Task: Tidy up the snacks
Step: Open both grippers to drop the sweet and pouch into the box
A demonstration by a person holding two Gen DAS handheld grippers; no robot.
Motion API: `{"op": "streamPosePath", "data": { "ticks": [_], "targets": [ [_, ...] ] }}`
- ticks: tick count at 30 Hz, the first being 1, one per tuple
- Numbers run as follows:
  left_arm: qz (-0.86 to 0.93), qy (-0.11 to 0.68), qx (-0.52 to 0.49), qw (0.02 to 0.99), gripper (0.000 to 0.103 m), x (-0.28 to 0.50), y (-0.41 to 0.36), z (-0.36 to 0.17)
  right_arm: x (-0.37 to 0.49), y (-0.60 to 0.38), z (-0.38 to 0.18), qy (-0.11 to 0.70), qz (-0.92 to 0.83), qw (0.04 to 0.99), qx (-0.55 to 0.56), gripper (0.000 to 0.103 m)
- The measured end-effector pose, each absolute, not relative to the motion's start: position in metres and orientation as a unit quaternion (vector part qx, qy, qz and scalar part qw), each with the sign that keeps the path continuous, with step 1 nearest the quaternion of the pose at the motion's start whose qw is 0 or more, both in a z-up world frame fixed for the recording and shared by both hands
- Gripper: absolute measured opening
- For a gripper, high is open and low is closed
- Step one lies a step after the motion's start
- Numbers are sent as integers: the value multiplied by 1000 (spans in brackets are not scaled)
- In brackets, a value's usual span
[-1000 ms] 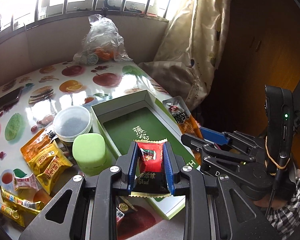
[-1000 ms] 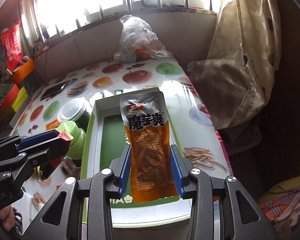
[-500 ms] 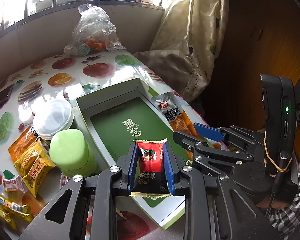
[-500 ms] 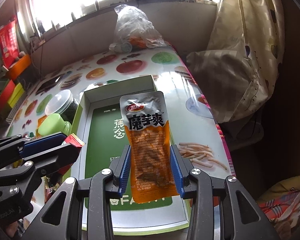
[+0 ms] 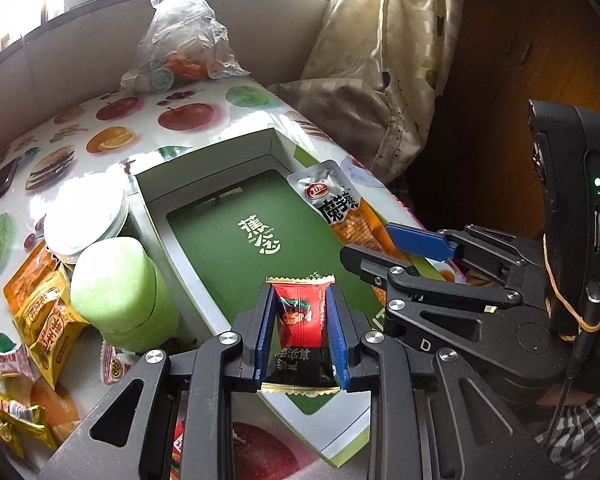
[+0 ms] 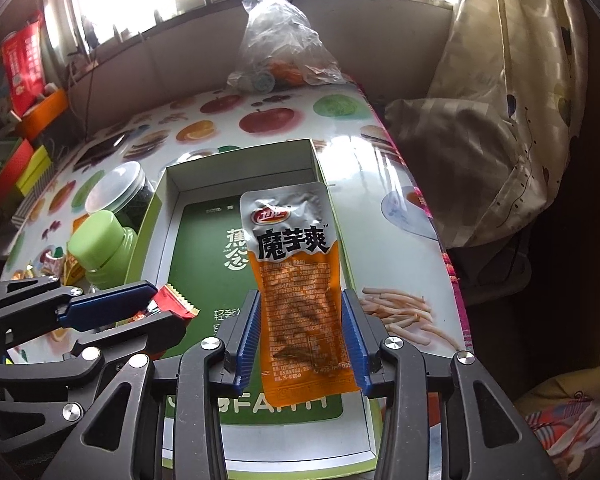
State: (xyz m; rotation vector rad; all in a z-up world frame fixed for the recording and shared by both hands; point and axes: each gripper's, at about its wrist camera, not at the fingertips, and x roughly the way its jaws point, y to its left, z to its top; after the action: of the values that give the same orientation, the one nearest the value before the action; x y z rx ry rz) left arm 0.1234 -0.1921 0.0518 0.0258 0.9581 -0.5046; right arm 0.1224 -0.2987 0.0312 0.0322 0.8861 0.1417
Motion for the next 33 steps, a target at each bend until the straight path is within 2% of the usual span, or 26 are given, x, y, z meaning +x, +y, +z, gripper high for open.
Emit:
{"op": "streamPosePath", "data": {
  "ticks": [18,23,33],
  "targets": [
    [-242,463,2,853,29,124,-189,51,123,-299,32,427,76,901,27,46],
    [-241,461,-2,854,40,121,-184,53,121,-300,33,428,75,900,36,47],
    [-245,445,-14,861,43,106,-168,70,104,-301,51,407,66,910,51,49]
  ]
}}
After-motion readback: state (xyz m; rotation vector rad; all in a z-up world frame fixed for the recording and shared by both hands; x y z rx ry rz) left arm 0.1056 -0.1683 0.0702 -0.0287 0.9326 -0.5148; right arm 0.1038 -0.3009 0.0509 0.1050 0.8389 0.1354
